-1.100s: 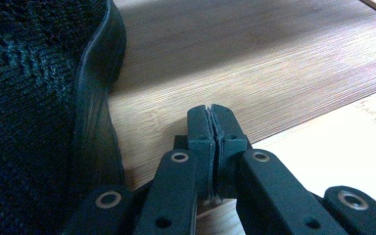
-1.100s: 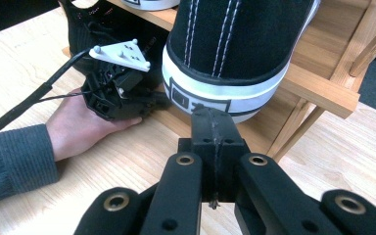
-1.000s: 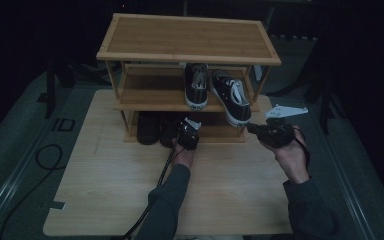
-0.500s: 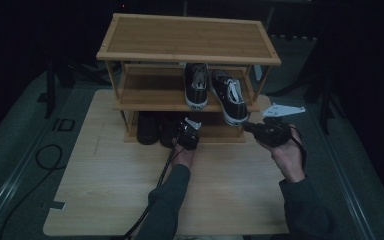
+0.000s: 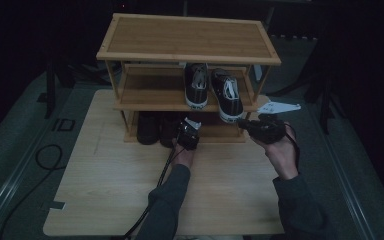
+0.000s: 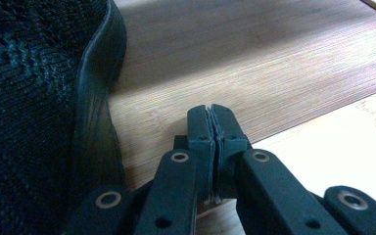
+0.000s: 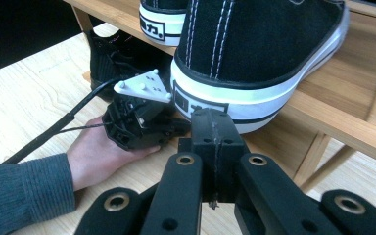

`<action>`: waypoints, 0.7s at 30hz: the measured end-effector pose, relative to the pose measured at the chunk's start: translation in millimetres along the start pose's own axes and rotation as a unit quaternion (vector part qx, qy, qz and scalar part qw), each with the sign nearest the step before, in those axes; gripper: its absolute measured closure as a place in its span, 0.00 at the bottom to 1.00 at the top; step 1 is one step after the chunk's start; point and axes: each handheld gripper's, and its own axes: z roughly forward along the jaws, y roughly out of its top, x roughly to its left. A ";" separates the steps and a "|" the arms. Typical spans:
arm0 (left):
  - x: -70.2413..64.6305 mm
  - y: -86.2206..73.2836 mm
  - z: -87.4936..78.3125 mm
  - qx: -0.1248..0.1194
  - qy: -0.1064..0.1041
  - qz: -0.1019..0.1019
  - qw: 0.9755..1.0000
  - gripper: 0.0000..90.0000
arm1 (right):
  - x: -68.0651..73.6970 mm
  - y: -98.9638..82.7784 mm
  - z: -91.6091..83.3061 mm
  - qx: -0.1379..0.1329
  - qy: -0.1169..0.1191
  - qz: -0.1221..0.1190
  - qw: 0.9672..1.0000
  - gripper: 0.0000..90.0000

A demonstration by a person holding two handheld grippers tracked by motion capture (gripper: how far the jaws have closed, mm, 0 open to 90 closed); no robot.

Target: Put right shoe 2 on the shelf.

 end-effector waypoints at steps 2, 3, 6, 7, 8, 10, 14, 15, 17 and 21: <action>0.1 0.0 0.0 0.000 0.000 0.000 1.000 0.98 | 1.1 1.2 3.0 -0.001 0.005 0.002 1.000 1.00; 0.1 0.0 0.1 -0.001 0.000 0.000 1.000 0.98 | 2.2 2.7 4.1 -0.006 0.004 0.002 1.000 1.00; 0.1 0.0 0.1 -0.001 0.000 0.000 1.000 0.98 | 2.8 4.4 5.3 -0.006 0.004 0.003 1.000 1.00; 0.1 -0.1 0.1 -0.001 0.000 0.000 1.000 0.98 | 3.0 5.1 6.1 -0.005 0.003 0.003 1.000 1.00; 0.1 0.0 0.1 -0.001 0.000 0.000 1.000 0.98 | 3.3 5.5 7.4 -0.005 0.005 0.003 1.000 1.00; 0.1 0.0 0.1 -0.001 0.000 0.000 1.000 0.98 | 4.0 5.6 8.4 -0.005 0.005 0.004 1.000 1.00; 0.2 0.0 0.0 0.000 0.000 0.000 1.000 0.98 | 1.8 5.3 12.0 -0.005 -0.005 0.009 1.000 1.00; 0.1 0.0 0.1 0.000 0.000 0.000 1.000 0.98 | 0.9 5.2 12.3 -0.007 -0.001 0.012 1.000 1.00; 0.2 0.0 0.1 0.000 0.000 -0.001 1.000 0.98 | 1.5 5.7 12.5 -0.008 -0.004 0.012 1.000 1.00; 0.0 0.0 0.2 -0.001 0.000 -0.001 1.000 0.98 | 2.1 7.7 13.9 -0.012 -0.004 0.013 1.000 1.00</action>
